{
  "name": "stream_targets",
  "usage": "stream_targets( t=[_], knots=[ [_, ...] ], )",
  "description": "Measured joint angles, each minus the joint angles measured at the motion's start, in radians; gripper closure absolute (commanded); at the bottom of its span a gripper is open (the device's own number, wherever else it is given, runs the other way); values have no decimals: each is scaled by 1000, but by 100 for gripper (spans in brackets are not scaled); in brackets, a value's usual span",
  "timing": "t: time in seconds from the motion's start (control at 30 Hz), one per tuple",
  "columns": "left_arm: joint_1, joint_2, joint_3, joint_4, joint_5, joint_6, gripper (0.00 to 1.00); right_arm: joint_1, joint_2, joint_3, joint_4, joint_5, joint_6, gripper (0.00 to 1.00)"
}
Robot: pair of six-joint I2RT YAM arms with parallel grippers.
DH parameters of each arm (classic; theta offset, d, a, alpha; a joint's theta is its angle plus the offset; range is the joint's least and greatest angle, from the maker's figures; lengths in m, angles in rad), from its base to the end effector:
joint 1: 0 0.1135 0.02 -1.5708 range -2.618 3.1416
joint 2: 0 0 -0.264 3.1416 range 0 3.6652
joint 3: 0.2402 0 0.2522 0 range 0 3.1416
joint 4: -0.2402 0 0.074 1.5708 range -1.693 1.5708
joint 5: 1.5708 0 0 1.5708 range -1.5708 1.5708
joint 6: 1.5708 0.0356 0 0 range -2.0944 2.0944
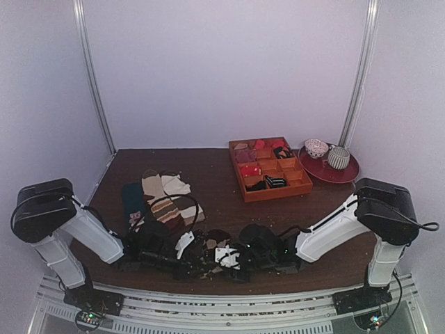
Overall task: Roll the socks
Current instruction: Roll a pair of socks at the center of the board.
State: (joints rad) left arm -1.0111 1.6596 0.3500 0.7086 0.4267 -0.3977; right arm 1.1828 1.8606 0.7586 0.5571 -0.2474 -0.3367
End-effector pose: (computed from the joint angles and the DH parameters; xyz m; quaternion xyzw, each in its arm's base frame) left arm 0.1215 -0.2217 0.0951 0.3551 0.7945 -0.4378 0.2258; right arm 0.1253 0.3295 0.1188 -0.6394 0.5852 0.2980 0.3999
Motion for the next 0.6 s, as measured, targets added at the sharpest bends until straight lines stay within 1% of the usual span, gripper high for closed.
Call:
stream_targets(
  t=[0.03, 0.1, 0.13, 0.17, 0.23, 0.33, 0.43, 0.53, 0.6],
  knots=[
    [2, 0, -2, 2, 5, -1, 85, 1, 4, 6, -7, 1, -1, 74],
    [11, 0, -5, 5, 16, 0, 61, 3, 8, 22, -30, 1, 3, 78],
    [14, -2, -6, 3, 18, 2, 39, 3, 10, 31, -42, 0, 5, 78],
    [16, -8, -8, -3, 18, 7, 25, 3, 12, 41, -56, -2, 8, 79],
    [16, -36, -10, -29, 14, 21, 3, 2, 16, 61, -80, -10, 24, 80],
    [5, -120, -10, -114, -21, 61, 2, -19, 25, 107, -148, -60, 69, 79],
    [9, -235, -20, -197, -99, 126, 2, -64, 50, 192, -275, -158, 129, 79],
    [10, -354, -45, -203, -167, 212, 2, -112, 101, 293, -402, -279, 187, 79],
    [10, -407, -66, -172, -195, 272, 2, -144, 135, 336, -460, -372, 231, 80]
  ],
)
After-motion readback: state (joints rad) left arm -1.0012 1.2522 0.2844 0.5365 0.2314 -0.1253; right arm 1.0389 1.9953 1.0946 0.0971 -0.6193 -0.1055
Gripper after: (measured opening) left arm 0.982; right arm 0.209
